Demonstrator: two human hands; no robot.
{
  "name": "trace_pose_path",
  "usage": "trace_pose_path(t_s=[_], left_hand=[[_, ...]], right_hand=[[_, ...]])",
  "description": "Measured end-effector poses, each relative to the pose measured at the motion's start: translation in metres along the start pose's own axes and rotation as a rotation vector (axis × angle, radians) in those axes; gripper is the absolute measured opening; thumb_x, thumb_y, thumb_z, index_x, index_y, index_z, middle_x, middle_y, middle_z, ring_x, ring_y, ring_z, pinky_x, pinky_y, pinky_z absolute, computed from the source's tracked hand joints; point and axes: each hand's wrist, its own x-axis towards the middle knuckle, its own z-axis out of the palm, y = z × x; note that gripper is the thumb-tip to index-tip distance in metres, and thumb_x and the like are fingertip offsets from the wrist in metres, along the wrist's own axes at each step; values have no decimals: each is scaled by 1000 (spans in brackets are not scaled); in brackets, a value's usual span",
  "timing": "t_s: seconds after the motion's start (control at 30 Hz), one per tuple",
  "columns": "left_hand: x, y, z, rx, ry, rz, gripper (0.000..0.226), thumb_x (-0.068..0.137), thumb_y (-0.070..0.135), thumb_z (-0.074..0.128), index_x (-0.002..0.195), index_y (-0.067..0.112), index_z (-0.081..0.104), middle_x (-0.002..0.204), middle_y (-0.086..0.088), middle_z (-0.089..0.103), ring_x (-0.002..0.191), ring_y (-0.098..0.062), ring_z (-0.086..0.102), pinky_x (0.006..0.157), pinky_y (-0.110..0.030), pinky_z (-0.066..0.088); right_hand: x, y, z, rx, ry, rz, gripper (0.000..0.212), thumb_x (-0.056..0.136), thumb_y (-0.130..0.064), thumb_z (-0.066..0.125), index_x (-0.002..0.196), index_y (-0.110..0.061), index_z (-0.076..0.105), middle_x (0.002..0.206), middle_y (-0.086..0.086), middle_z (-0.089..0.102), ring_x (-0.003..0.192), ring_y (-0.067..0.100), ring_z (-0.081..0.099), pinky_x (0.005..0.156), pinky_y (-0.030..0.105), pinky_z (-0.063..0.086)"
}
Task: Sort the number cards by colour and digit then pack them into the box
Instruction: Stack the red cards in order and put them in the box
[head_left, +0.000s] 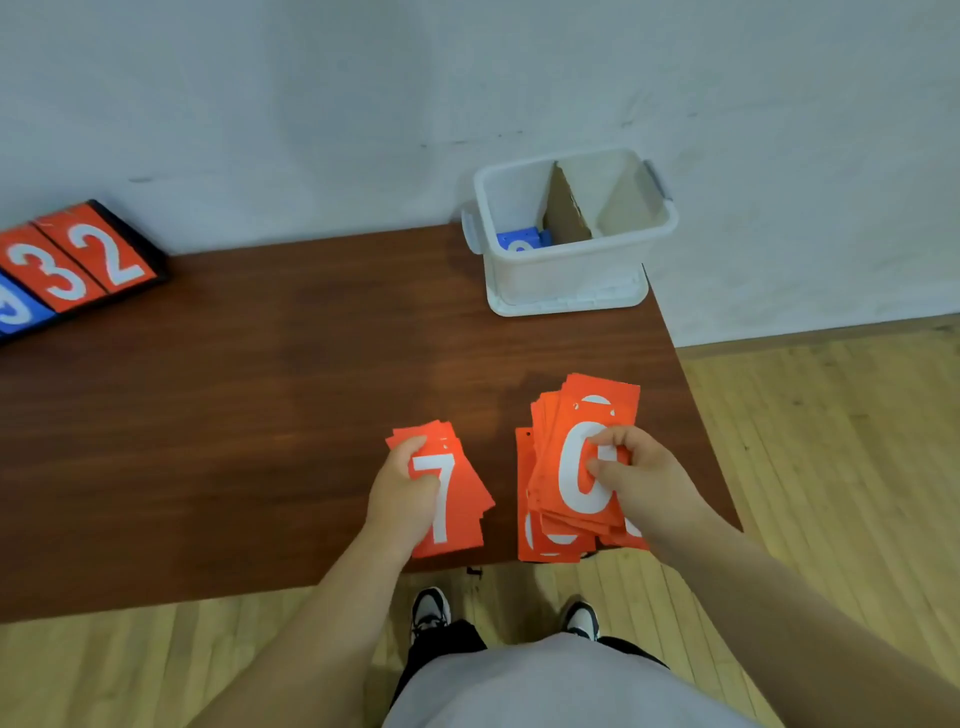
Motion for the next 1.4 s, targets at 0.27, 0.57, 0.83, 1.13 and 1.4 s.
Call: trace_pose_path(t_s=[0.27, 0.57, 0.83, 1.13, 1.4], left_hand=[[-18, 38, -36, -275, -283, 192, 50, 89, -3, 67, 120, 37, 62, 112, 4, 74, 98, -14, 73, 81, -32, 60], [-15, 72, -34, -332, -479, 206, 36, 107, 27, 42, 139, 42, 43, 130, 3, 62, 107, -9, 67, 85, -26, 56], [3, 64, 22, 157, -387, 70, 72, 94, 43, 57, 156, 34, 22, 137, -8, 56, 112, -25, 61, 95, -36, 49], [-5, 41, 136, 735, -192, -61, 111, 79, 40, 76, 156, 34, -3, 147, -10, 23, 129, -36, 34, 102, -45, 45], [-16, 31, 170, 867, -29, -87, 114, 81, 19, 76, 152, 43, -10, 143, -9, 20, 120, -34, 35, 91, -48, 48]], right_hand=[[-16, -46, 63, 422, -279, -14, 21, 96, -2, 60, 110, -16, 66, 116, 15, 72, 104, 32, 70, 90, 50, 58], [-18, -33, 95, 13, -44, -118, 15, 93, -13, 64, 102, -26, 66, 109, -3, 69, 99, 21, 67, 88, 42, 57], [-18, -5, 36, -89, 407, -80, 22, 81, -6, 64, 94, -24, 63, 82, -2, 65, 59, 15, 54, 50, 25, 42], [-16, 48, -41, -56, 420, 18, 24, 80, -5, 60, 91, -26, 64, 85, 3, 67, 70, 24, 60, 59, 39, 52], [-1, 71, -89, -89, 321, 34, 22, 82, -11, 62, 94, -30, 63, 99, -3, 65, 88, 23, 64, 70, 42, 58]])
